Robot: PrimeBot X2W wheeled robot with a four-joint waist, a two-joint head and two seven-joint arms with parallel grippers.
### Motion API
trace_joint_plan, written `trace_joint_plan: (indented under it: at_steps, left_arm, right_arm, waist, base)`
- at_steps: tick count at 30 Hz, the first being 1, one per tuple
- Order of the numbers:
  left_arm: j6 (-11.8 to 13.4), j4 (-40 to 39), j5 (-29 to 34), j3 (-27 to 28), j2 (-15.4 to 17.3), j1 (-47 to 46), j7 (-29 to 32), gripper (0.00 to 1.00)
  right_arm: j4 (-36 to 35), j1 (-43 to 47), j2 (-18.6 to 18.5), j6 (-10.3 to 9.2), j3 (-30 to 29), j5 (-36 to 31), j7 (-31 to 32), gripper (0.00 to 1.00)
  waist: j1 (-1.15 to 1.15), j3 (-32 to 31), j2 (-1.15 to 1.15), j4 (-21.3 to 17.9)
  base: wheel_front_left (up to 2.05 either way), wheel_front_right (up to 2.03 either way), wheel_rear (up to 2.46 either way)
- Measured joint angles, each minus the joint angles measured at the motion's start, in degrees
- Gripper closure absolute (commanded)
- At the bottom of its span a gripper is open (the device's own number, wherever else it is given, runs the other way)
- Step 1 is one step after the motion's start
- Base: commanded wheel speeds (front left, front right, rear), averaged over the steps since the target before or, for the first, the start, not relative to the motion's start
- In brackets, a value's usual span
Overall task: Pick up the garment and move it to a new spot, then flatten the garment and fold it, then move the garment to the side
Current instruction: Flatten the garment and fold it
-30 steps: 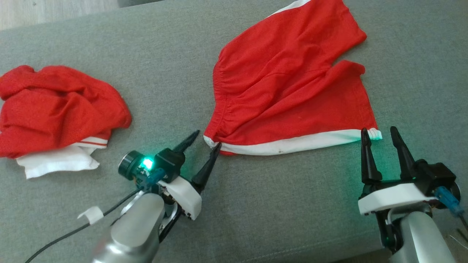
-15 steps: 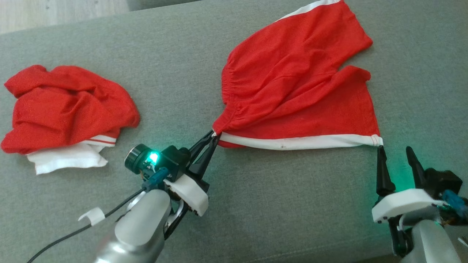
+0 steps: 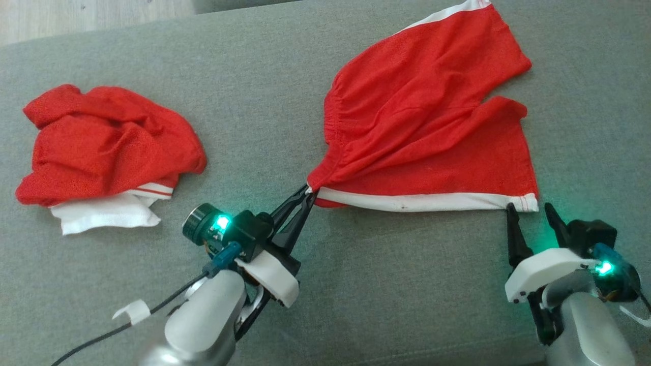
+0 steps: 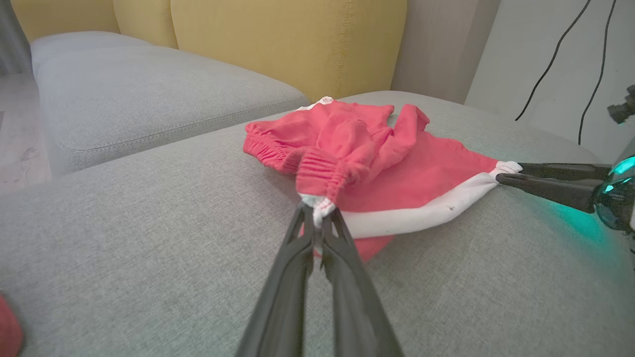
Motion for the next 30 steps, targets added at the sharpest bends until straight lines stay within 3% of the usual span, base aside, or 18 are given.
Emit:
trace_joint_plan:
  at_steps: [5,6,7,8,9,20,30]
  left_arm:
    - [0.0,-0.5,0.5,0.0,0.0,0.0,0.0,1.00]
    - [0.0,-0.5,0.5,0.0,0.0,0.0,0.0,1.00]
    - [0.0,-0.5,0.5,0.0,0.0,0.0,0.0,1.00]
    - [0.0,-0.5,0.5,0.0,0.0,0.0,0.0,1.00]
    - [0.0,-0.5,0.5,0.0,0.0,0.0,0.0,1.00]
    - [0.6,-0.8,0.5,0.8,0.5,0.0,0.0,1.00]
    - [0.6,-2.6,0.3,2.5,3.2,-2.9,0.7,1.00]
  right_arm:
    - [0.7,-0.2,0.0,0.00,0.4,-0.1,0.3,0.01]
    - [0.7,-0.2,0.0,0.00,0.4,-0.1,0.3,0.08]
    - [0.9,-0.4,0.0,0.00,0.5,-0.1,0.3,0.26]
    - [1.1,-0.7,0.0,0.01,0.7,-0.1,0.3,0.67]
    - [1.1,-1.0,0.0,0.00,0.9,-0.1,0.3,1.00]
    - [-0.1,-1.2,0.0,0.01,1.0,2.0,-4.2,1.00]
    - [-11.2,-3.7,0.0,0.01,4.9,9.7,-6.2,1.00]
  waist:
    - [0.00,0.2,0.00,0.2]
    - [0.00,0.2,0.00,0.2]
    - [0.00,0.2,0.00,0.2]
    - [0.00,0.3,0.00,0.2]
    - [0.00,0.3,0.00,0.1]
    - [0.00,-1.3,0.00,-0.5]
    - [0.00,-4.9,0.00,-0.6]
  base:
    - [0.00,0.00,0.00]
    - [0.00,0.00,0.00]
    - [0.00,0.00,0.00]
    - [0.00,0.00,0.00]
    - [0.00,0.00,0.00]
    - [0.00,0.00,0.00]
    - [0.00,0.00,0.00]
